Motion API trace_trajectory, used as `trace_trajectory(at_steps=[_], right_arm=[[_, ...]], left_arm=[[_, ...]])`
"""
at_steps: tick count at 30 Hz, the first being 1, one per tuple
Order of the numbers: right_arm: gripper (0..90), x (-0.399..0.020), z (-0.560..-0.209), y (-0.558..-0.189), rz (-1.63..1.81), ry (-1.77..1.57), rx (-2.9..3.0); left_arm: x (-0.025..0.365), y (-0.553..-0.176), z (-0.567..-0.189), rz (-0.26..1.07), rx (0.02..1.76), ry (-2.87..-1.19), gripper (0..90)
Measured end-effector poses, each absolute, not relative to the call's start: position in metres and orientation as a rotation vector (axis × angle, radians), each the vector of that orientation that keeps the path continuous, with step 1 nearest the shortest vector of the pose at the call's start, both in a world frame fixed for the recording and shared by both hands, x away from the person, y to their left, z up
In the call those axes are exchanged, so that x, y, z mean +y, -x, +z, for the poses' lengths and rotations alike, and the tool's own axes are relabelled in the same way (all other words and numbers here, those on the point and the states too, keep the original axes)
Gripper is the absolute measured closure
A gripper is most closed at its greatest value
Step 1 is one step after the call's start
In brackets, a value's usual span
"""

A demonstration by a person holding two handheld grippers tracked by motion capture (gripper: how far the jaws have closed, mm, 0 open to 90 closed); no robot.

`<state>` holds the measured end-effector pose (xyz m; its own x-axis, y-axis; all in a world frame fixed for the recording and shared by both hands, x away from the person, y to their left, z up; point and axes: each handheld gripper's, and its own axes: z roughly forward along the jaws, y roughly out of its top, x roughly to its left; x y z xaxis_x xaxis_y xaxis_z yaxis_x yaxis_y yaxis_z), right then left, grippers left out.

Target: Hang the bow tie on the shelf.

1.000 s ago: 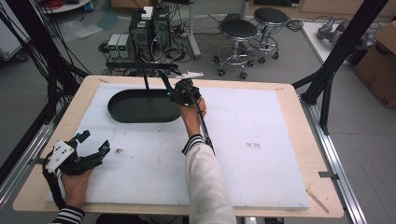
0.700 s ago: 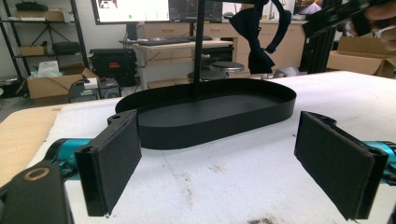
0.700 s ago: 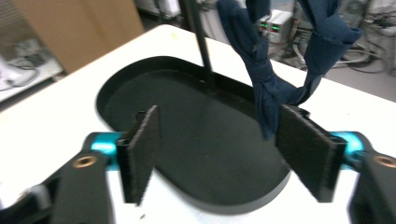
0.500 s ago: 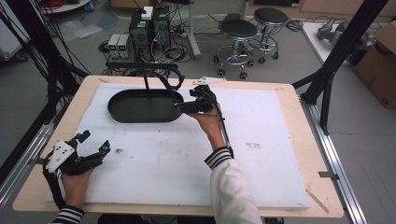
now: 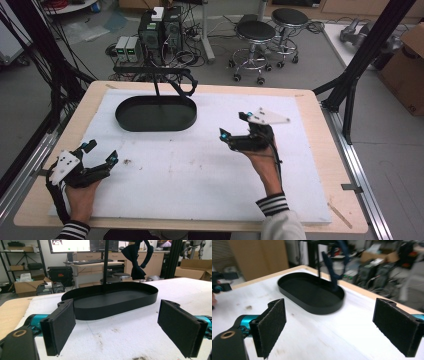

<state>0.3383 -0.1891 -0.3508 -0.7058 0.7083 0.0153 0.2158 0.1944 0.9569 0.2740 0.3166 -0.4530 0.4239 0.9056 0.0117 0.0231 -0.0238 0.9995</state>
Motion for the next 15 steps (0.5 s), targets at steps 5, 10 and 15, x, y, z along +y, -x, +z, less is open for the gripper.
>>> trace_trajectory(at_steps=[5, 10, 15], right_arm=[[10.6, -0.228, -0.383, -0.294, 1.537, -0.895, 1.848], [10.6, -0.250, -0.423, -0.269, 1.504, -0.949, 1.773], [10.6, -0.260, -0.444, -0.264, 1.481, -0.984, 1.703]], left_arm=[[0.316, -0.274, -0.453, 0.880, 0.891, -1.419, 15.0], [0.316, -0.274, -0.453, 0.880, 0.891, -1.419, 15.0], [0.316, -0.274, -0.453, 0.882, 0.888, -1.417, 15.0]])
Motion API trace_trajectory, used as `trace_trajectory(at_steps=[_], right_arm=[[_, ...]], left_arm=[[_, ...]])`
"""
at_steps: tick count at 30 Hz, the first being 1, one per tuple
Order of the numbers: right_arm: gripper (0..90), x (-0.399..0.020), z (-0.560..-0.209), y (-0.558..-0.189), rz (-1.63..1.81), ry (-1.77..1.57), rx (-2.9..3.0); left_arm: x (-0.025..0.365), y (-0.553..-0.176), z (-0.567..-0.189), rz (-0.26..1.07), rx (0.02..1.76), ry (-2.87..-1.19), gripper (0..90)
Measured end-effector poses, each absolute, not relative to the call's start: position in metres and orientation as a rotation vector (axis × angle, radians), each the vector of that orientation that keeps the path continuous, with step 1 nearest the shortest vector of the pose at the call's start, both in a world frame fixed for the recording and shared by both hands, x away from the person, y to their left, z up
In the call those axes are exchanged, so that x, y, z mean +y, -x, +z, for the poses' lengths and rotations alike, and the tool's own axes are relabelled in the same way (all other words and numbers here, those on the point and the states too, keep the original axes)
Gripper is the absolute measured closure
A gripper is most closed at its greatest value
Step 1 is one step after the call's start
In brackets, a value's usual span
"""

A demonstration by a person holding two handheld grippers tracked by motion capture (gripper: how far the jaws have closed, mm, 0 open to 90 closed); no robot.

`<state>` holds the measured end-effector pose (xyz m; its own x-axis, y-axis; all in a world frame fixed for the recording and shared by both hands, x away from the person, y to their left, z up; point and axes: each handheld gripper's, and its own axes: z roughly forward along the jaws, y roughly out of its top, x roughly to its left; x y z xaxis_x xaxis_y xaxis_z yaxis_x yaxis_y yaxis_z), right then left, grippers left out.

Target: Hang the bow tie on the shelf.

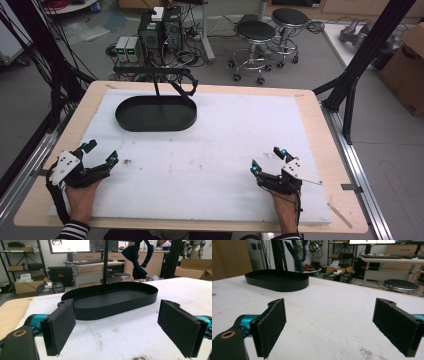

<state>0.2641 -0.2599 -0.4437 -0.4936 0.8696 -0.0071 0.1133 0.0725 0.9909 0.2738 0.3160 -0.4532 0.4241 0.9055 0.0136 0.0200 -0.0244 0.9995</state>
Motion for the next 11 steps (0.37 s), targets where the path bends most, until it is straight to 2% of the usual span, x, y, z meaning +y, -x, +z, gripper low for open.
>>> trace_trajectory(at_steps=[11], right_arm=[[10.6, -0.2663, -0.4525, -0.2610, 1.510, -1.028, 1.611]], left_arm=[[0.3161, -0.2732, -0.4532, 0.887, 0.881, -1.423, 14.9]])
